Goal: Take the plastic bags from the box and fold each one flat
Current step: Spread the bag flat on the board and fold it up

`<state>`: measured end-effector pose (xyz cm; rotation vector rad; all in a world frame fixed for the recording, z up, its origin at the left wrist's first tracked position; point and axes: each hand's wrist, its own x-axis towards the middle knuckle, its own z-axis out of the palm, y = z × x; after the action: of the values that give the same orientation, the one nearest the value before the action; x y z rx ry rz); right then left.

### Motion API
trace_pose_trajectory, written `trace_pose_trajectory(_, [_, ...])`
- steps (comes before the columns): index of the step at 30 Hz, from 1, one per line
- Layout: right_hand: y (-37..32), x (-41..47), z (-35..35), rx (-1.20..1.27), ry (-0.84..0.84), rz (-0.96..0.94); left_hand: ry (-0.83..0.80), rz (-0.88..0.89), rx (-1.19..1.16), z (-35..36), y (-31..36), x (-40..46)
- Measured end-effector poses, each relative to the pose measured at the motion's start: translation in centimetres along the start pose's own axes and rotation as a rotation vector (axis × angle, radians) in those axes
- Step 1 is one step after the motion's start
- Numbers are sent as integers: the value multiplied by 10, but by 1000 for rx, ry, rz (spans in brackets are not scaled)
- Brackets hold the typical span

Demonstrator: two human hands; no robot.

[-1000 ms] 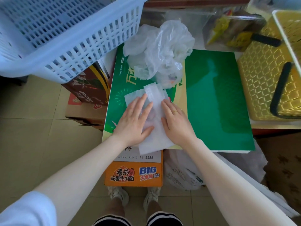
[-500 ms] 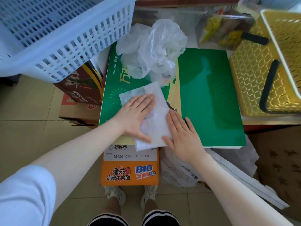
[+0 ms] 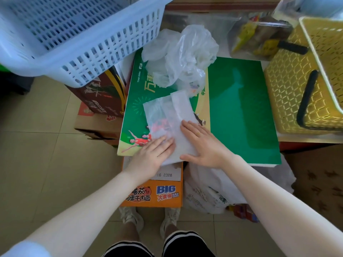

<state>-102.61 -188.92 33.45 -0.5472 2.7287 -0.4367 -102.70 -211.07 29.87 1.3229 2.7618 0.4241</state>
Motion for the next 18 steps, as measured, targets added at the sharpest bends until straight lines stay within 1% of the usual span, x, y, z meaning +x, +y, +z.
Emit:
trace_pose_trajectory(2, [5, -4, -4, 96, -14, -10, 22, -25, -164, -3, 2, -4])
trace_pose_trajectory(3, [6, -7, -7, 172, -35, -15, 37, -65, -294, -6, 3, -7])
trace_pose_trajectory(5, [5, -16, -16, 324, -105, -16, 48, -206, -569, -18, 7, -13])
trace_pose_trajectory(7, [3, -22, -23, 472, -169, 66, 76, -315, -729, -30, 10, -13])
trace_pose_trajectory(8, [3, -23, -24, 560, -160, 129, 118, -360, -749, -35, 10, -11])
trace_pose_trajectory(9, [2, -22, -23, 655, -108, 185, 157, -418, -750, -37, 9, -7])
trace_pose_trajectory(12, [-8, -8, -19, 806, 132, 389, 202, -602, -727, -38, 3, 9])
trace_pose_trajectory(13, [-12, -2, -17, 823, 177, 472, 207, -645, -712, -38, 2, 15])
trace_pose_trajectory(15, [-18, 12, -18, 798, 233, 580, 240, -728, -694, -39, 0, 24])
trace_pose_trajectory(18, [-19, 31, -17, 594, 244, 649, 270, -823, -666, -38, -3, 33])
